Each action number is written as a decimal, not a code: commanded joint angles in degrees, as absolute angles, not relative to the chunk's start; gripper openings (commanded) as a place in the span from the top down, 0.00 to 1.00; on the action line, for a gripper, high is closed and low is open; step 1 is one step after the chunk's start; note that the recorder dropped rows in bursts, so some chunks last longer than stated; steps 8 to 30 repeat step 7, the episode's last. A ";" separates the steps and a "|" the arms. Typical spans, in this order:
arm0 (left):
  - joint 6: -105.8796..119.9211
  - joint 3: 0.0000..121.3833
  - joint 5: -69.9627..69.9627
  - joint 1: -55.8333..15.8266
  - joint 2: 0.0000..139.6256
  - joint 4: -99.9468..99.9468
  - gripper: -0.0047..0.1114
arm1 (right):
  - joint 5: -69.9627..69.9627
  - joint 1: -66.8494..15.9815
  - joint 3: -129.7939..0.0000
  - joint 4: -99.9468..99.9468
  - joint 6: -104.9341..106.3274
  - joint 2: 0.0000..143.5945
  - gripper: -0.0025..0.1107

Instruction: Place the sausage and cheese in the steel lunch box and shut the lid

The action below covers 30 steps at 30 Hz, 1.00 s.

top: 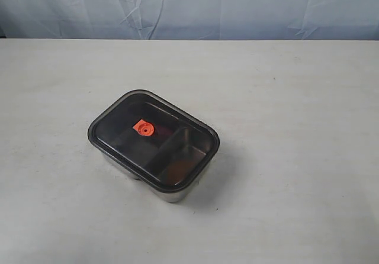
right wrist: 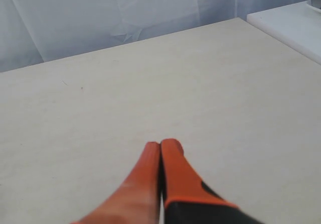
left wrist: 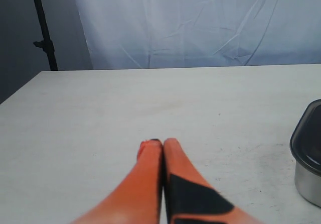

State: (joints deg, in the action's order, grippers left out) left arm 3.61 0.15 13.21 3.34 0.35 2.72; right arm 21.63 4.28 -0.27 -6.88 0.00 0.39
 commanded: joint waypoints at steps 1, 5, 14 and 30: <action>3.65 0.00 13.09 3.45 0.00 2.50 0.96 | 21.00 4.62 0.00 -7.59 0.00 0.00 0.99; 3.65 0.00 13.09 3.45 0.00 2.50 0.96 | 21.00 4.62 0.00 -8.17 0.00 0.00 0.99; 3.65 0.00 13.09 3.45 0.00 2.50 0.96 | 21.00 4.62 0.00 -8.17 0.00 0.00 0.99; 3.65 0.00 13.09 3.45 0.00 2.50 0.96 | 21.00 4.62 0.00 -8.17 0.00 0.00 0.99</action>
